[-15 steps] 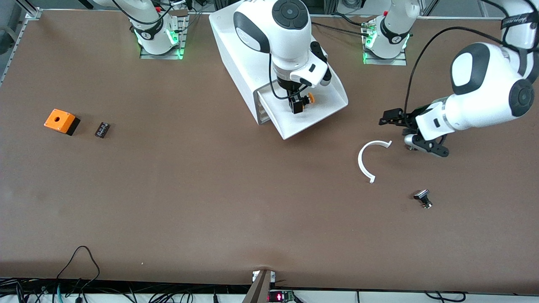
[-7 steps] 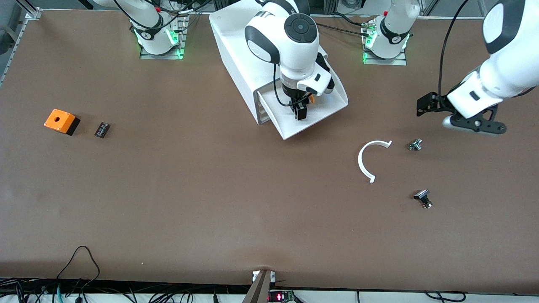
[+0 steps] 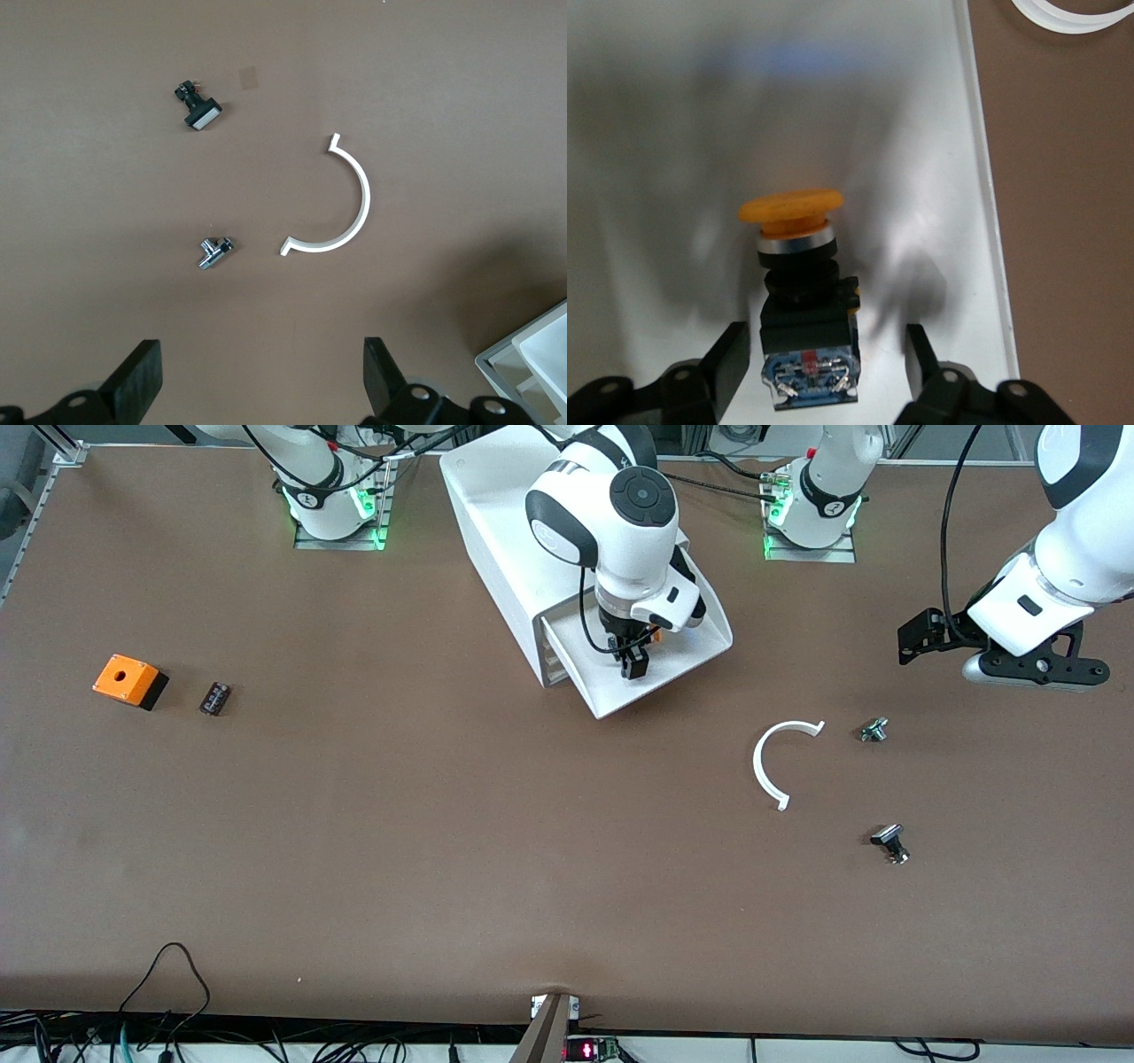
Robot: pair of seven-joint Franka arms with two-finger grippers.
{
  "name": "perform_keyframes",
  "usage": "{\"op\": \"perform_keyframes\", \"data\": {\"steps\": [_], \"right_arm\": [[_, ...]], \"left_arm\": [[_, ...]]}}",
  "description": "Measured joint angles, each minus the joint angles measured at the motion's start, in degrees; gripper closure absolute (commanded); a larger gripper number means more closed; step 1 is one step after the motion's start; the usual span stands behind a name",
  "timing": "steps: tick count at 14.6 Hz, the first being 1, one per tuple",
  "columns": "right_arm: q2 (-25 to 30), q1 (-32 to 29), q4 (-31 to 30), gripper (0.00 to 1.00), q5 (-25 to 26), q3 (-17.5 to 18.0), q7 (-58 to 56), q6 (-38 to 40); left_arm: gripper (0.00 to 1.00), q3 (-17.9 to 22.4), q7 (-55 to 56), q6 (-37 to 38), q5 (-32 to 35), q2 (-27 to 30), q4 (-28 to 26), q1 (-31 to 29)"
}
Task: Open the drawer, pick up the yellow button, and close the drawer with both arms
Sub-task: 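Lift the yellow button with the right gripper while the left gripper withdraws, then carry the yellow button toward the orange box with the right gripper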
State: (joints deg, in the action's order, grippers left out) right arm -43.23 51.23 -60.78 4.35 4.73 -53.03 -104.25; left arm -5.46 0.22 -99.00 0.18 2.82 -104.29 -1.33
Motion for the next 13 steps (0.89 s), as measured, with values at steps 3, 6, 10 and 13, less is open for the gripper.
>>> {"op": "perform_keyframes", "data": {"steps": [3,6,10,13], "right_arm": [[0.01,0.91,0.13,0.69,1.88,0.0,0.01,-0.83],[0.0,1.28,0.21,0.78,2.48,0.0,2.06,-0.91],[0.24,1.78,0.96,0.78,4.51,0.02,8.06,0.35],[3.12,1.15,3.27,0.78,6.01,-0.71,14.12,3.23]], "left_arm": [[0.0,0.02,1.87,-0.05,1.05,0.01,1.56,-0.02],[0.0,0.21,3.29,0.02,1.19,-0.19,3.87,-0.12],[0.0,0.55,3.79,0.48,1.23,-0.8,5.9,-1.7],[0.0,0.88,3.95,0.79,1.23,-1.22,6.21,-3.02]]}}
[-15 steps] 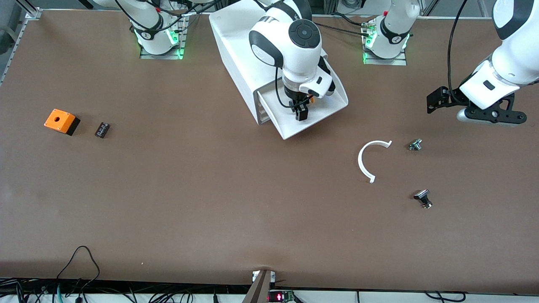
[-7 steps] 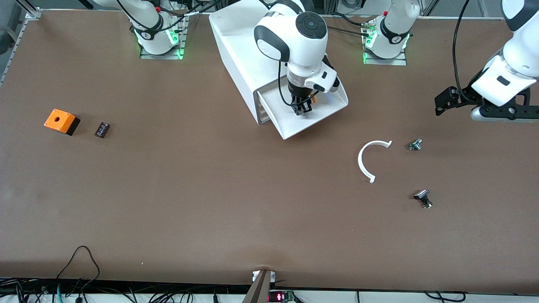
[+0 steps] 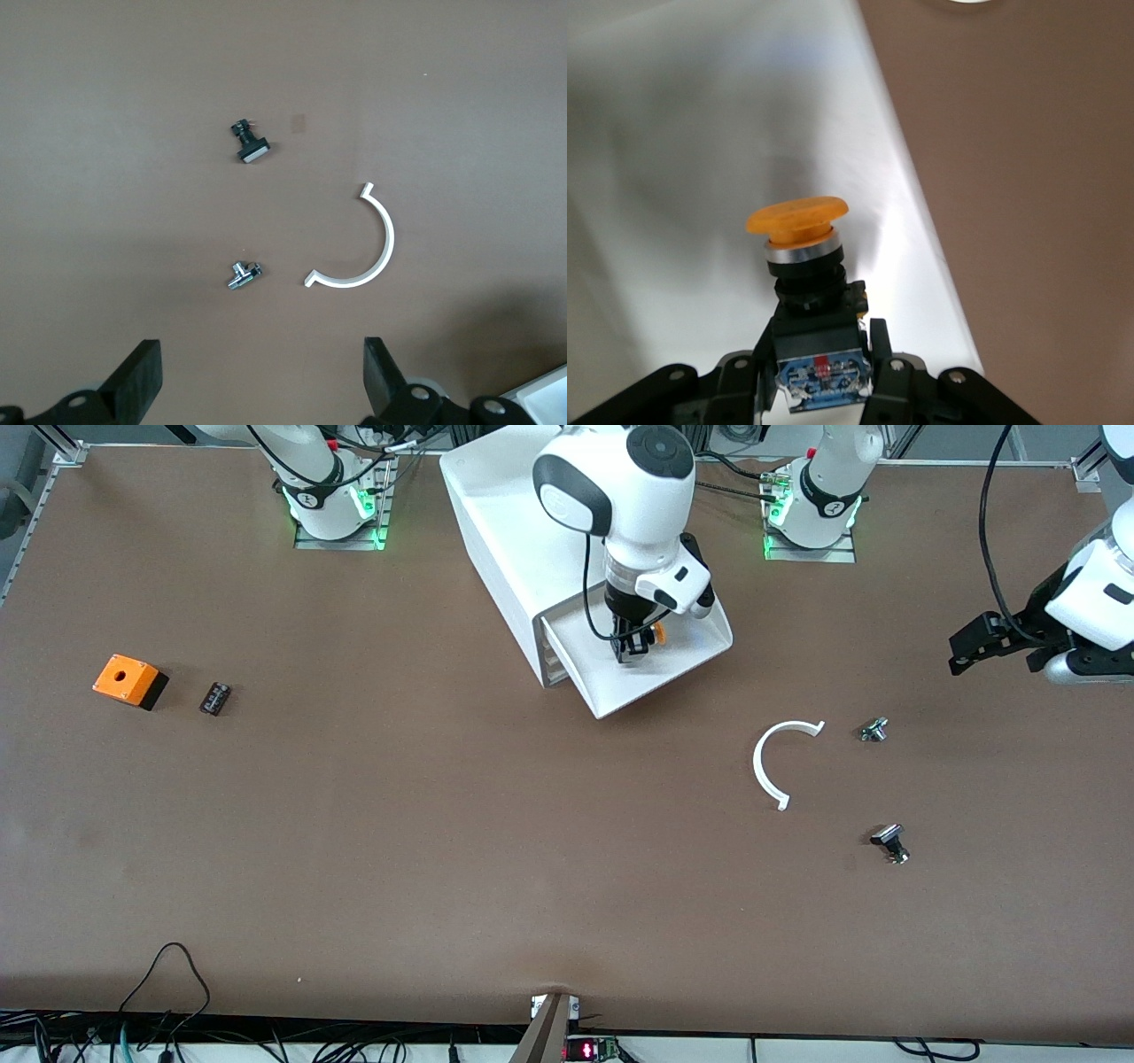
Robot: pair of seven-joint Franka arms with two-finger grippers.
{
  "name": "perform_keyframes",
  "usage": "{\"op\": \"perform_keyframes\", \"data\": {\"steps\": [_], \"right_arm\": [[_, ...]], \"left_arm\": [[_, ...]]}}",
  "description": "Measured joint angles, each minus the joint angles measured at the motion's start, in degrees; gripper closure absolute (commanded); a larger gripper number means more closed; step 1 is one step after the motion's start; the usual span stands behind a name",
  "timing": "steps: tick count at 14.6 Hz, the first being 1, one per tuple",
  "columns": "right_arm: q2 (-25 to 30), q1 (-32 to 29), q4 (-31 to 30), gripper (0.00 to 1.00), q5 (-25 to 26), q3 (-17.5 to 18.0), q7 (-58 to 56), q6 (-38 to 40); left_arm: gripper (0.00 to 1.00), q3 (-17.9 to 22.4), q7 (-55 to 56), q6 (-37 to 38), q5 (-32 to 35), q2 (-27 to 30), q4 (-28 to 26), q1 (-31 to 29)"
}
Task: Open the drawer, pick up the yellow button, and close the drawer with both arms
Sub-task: 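Carry the yellow button toward the orange box with the right gripper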
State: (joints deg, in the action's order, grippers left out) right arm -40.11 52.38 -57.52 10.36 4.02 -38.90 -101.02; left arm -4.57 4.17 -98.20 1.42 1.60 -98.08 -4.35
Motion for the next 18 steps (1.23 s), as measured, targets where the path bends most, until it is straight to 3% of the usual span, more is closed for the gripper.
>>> {"op": "perform_keyframes", "data": {"steps": [6,14,18], "right_arm": [[6.95,-8.54,0.4,0.77,0.14,-0.62,0.86,1.38],[7.1,-17.98,-2.97,0.77,0.14,-0.71,2.9,1.32],[6.77,-22.99,-6.69,0.77,-0.05,-0.86,14.19,1.23]], "left_arm": [[0.0,-0.76,0.05,0.06,0.0,-0.43,0.25,0.08],[0.0,-1.07,0.11,0.07,0.0,-0.51,0.38,0.2],[0.0,-1.07,0.11,0.06,0.0,-0.94,0.66,0.2]]}}
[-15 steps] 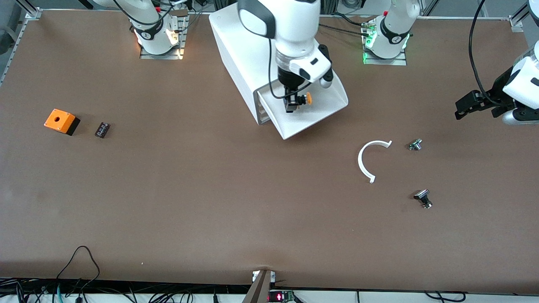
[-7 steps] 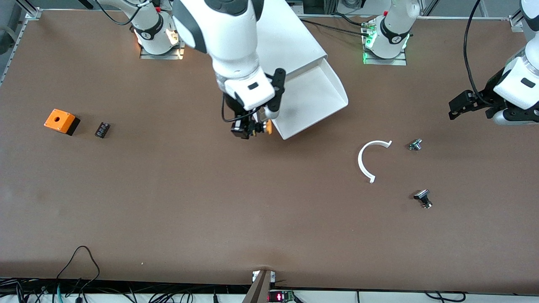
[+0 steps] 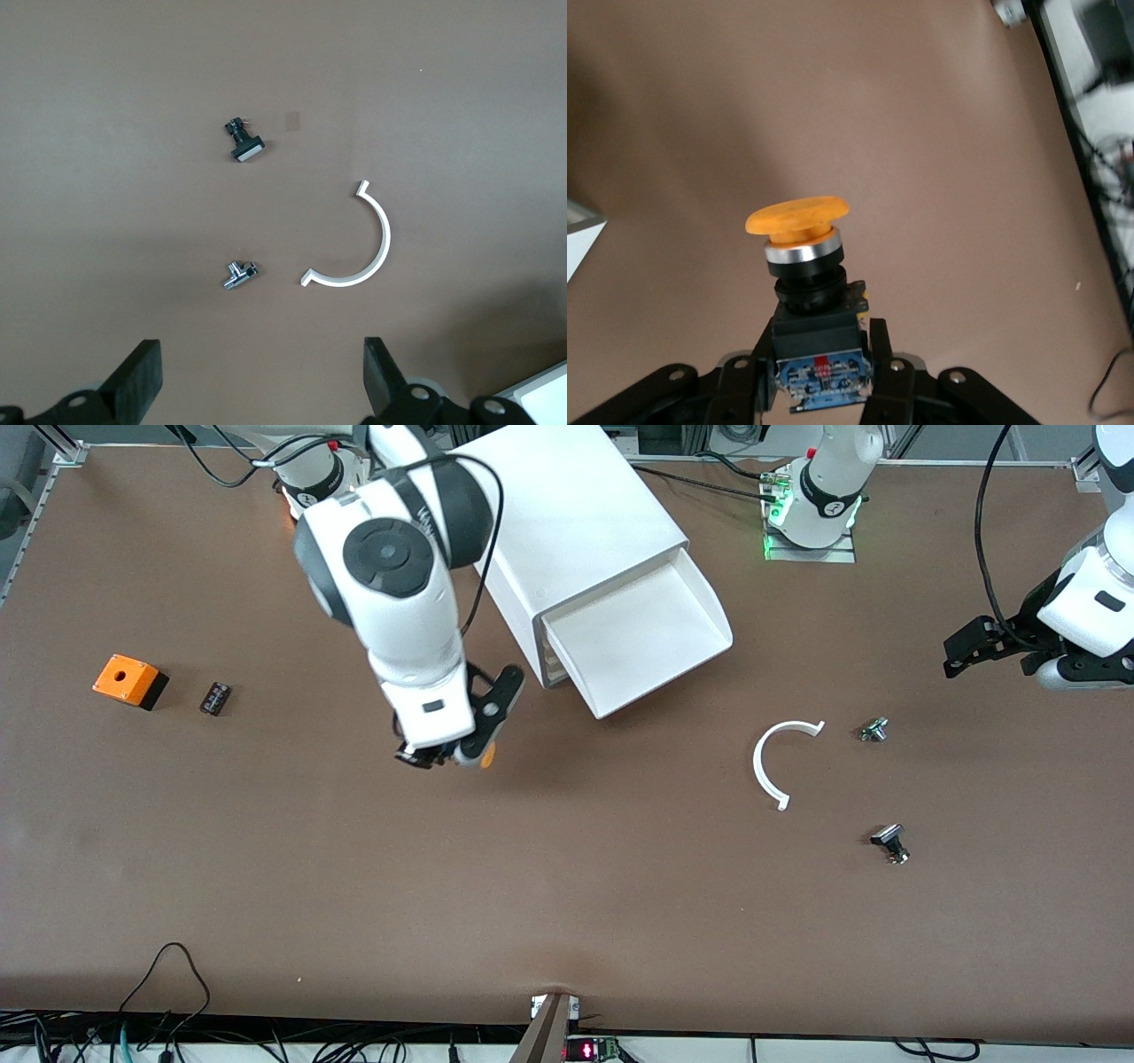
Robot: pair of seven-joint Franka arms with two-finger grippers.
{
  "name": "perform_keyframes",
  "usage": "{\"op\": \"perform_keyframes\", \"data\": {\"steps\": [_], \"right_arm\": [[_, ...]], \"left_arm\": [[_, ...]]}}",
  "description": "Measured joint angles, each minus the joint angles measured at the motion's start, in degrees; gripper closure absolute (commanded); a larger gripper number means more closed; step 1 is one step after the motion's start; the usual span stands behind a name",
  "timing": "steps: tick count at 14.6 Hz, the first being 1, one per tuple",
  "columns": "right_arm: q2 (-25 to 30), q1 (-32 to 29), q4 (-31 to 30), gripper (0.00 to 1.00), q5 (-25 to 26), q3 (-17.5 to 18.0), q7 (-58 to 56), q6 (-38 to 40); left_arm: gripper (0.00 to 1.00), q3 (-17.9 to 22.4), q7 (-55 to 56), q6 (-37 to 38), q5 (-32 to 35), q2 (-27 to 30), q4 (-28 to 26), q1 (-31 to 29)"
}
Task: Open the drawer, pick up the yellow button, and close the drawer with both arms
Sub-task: 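Carry the yellow button toward the orange box with the right gripper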
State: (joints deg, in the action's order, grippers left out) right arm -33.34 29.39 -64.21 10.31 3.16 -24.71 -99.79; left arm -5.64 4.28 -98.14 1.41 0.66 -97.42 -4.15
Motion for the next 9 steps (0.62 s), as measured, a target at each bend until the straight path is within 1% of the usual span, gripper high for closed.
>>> {"op": "perform_keyframes", "data": {"steps": [2,4,7,9], "right_arm": [[-0.03,-1.72,-1.19,0.77,-0.75,0.01,10.06,-0.2],[-0.06,-3.15,-2.39,0.77,-1.62,0.02,17.03,-0.29],[-0.13,-4.69,-5.32,0.77,-2.08,0.03,22.41,-0.3],[-0.15,-5.85,-8.34,0.77,-2.08,0.01,23.37,-0.31]], "left_arm": [[0.0,0.0,0.0,0.0,0.0,-0.97,0.97,0.02],[0.0,-0.09,0.0,0.0,0.0,-1.7,1.75,0.03],[0.0,-0.6,0.38,0.05,0.0,-1.91,2.22,0.07],[0.0,-0.71,4.85,0.32,-0.01,-1.92,2.24,0.08]]}}
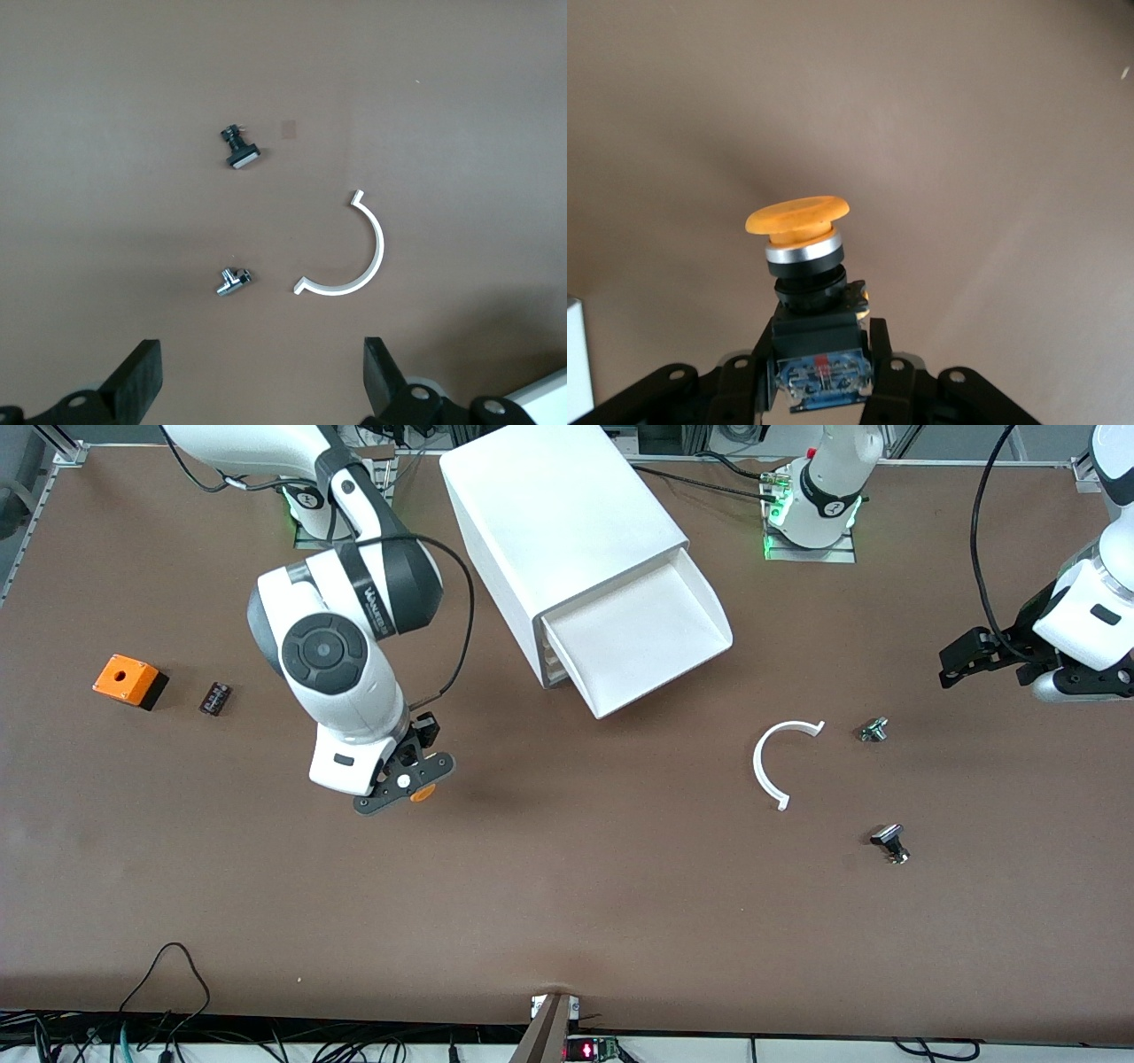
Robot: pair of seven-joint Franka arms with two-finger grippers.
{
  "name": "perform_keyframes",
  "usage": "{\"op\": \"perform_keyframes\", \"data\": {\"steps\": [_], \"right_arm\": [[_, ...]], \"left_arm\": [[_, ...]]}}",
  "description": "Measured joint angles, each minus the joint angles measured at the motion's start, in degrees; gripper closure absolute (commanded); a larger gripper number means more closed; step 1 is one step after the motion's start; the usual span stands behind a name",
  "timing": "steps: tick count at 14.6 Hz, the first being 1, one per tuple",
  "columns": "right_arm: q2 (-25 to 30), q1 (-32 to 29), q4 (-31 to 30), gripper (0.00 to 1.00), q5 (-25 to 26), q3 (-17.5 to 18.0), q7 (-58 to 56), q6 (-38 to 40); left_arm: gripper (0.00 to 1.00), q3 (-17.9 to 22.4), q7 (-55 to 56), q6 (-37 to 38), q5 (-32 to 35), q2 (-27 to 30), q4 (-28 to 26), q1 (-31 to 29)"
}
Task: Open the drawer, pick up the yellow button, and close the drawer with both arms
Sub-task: 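Carry the yellow button toward the orange box with the right gripper, then push the drawer shut with the left gripper while the right gripper holds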
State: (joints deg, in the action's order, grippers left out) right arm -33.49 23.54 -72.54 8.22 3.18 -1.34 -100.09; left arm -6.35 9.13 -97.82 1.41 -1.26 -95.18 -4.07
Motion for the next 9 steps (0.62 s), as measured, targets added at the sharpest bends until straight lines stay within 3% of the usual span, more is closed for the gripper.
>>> {"op": "perform_keyframes", "data": {"steps": [5,9], "right_arm": [[1.74,-6.92,-8.73,0.75,0.02,-0.08,-5.43,-2.32],[5.89,-12.78,-17.36,0.75,0.01,-0.01,-14.05,-5.19]], "left_arm": [[0.0,-7.58,20.02,-0.27,-0.03,-0.06,-0.75,0.93],[0.0,-10.31,32.32,-6.29,-0.05,-0.7,-5.6,3.72]]}}
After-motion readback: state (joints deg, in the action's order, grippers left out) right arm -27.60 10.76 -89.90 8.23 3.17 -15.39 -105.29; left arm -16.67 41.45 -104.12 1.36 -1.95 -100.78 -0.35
